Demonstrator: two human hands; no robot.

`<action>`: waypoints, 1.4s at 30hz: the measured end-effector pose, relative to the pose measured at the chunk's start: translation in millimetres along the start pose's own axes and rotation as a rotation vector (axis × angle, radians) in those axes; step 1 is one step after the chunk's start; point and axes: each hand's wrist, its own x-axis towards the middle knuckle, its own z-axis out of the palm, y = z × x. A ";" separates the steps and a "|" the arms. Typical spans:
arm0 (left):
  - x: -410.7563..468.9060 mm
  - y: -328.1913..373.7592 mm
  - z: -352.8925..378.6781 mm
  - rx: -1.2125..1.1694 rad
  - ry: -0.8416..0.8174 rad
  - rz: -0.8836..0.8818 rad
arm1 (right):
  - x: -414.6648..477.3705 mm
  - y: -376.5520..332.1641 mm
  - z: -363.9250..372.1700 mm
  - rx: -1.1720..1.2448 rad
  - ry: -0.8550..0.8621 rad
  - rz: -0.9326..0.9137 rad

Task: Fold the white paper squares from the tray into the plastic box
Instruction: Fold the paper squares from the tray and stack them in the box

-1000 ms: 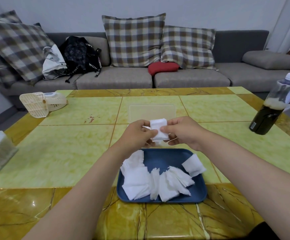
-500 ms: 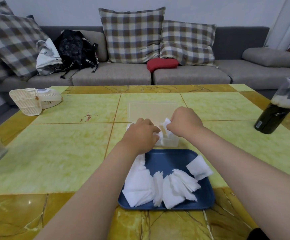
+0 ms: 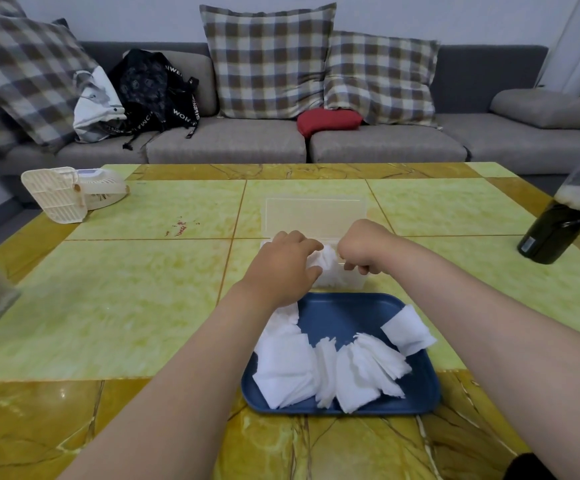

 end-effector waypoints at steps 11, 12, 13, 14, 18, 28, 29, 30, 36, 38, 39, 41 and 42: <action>-3.1 12.5 -3.5 0.092 -0.006 0.021 | -6.4 14.2 -9.5 0.126 0.031 -0.138; -4.9 15.4 -5.6 0.072 0.015 0.025 | -8.3 19.9 -13.2 0.073 0.101 -0.186; -7.4 18.4 -7.7 0.045 0.024 0.025 | -12.9 25.9 -16.8 0.011 0.146 -0.238; -10.3 22.1 -10.1 0.007 0.016 0.020 | -20.0 32.6 -20.7 -0.045 0.147 -0.288; -20.6 42.5 -17.0 -0.222 -0.095 -0.042 | -50.7 62.6 -33.0 -0.193 -0.134 -0.401; -30.8 71.2 -8.5 -0.294 -0.419 -0.095 | -68.0 91.0 -22.1 -0.708 -0.191 -0.304; -31.4 72.2 -7.6 -0.305 -0.432 -0.100 | -68.8 91.2 -20.5 -0.709 -0.189 -0.301; -31.9 72.7 -6.6 -0.316 -0.439 -0.103 | -68.7 91.2 -18.9 -0.705 -0.193 -0.304; -32.9 72.2 -6.8 -0.502 -0.390 -0.143 | -61.3 90.3 -17.3 -0.326 -0.138 -0.396; -31.9 70.6 -8.2 -0.583 -0.346 -0.174 | -61.0 87.2 -19.2 -0.103 -0.115 -0.425; -31.7 69.6 -9.7 -0.637 -0.321 -0.196 | -61.0 85.0 -19.4 -0.022 -0.104 -0.440; -31.7 66.8 -12.9 -0.737 -0.270 -0.246 | -61.6 81.0 -18.2 0.080 -0.082 -0.461; -31.9 64.1 -14.1 -0.770 -0.249 -0.269 | -61.3 79.0 -16.9 0.126 -0.085 -0.460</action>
